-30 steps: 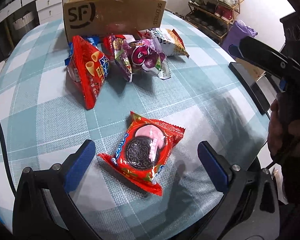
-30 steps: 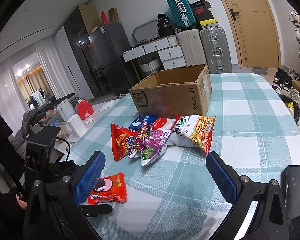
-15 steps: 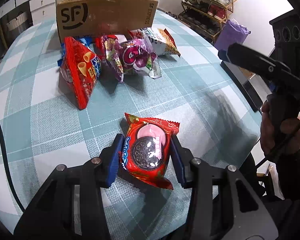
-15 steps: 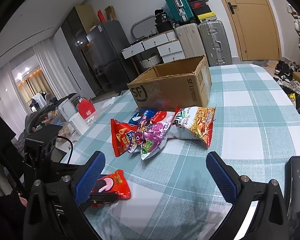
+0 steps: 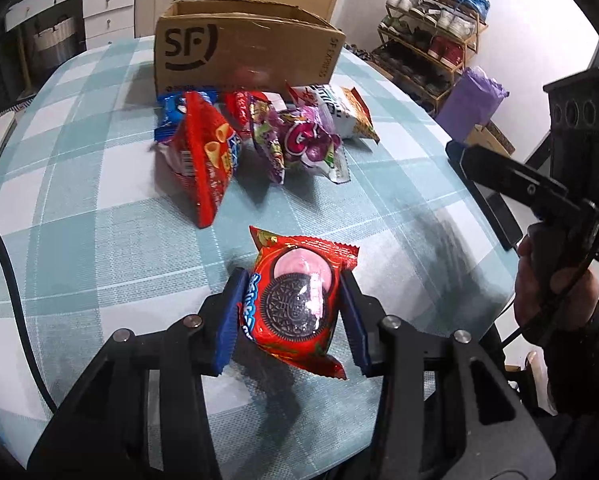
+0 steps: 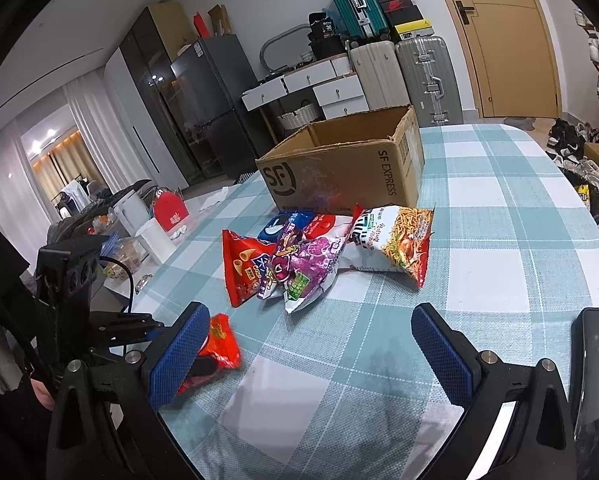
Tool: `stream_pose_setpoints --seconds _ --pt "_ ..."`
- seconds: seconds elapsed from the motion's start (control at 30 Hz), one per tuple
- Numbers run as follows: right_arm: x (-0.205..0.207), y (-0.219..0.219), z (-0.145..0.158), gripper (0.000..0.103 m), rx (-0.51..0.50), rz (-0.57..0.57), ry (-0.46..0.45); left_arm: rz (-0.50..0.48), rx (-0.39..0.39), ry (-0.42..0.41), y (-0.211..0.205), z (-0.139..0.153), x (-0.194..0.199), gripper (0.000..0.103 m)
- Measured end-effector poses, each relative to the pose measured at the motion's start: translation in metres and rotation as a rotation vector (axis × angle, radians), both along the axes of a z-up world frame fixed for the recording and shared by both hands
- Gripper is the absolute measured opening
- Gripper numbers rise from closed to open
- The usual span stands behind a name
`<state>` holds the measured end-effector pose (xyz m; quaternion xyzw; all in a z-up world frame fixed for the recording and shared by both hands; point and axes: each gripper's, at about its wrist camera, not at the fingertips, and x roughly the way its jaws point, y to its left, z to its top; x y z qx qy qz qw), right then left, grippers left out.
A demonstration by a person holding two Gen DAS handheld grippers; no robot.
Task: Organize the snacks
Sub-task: 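Grasp the red Oreo pack on the table with the left gripper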
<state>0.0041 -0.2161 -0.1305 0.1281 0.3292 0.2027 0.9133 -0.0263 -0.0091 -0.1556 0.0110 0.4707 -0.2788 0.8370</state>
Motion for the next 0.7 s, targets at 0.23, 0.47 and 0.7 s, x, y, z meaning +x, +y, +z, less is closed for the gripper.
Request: stream_pose_setpoints --seconds 0.23,0.47,0.7 --pt "0.005 0.004 -0.003 0.102 -0.003 0.004 0.023 0.044 -0.03 -0.014 0.019 0.006 0.001 0.042" --pt "0.016 0.009 -0.012 0.102 0.001 0.004 0.067 0.084 -0.058 -0.006 0.035 0.002 0.006 0.042" --pt "0.041 0.02 -0.022 0.102 0.01 0.011 0.115 0.098 -0.072 0.008 0.045 -0.004 0.012 0.042"
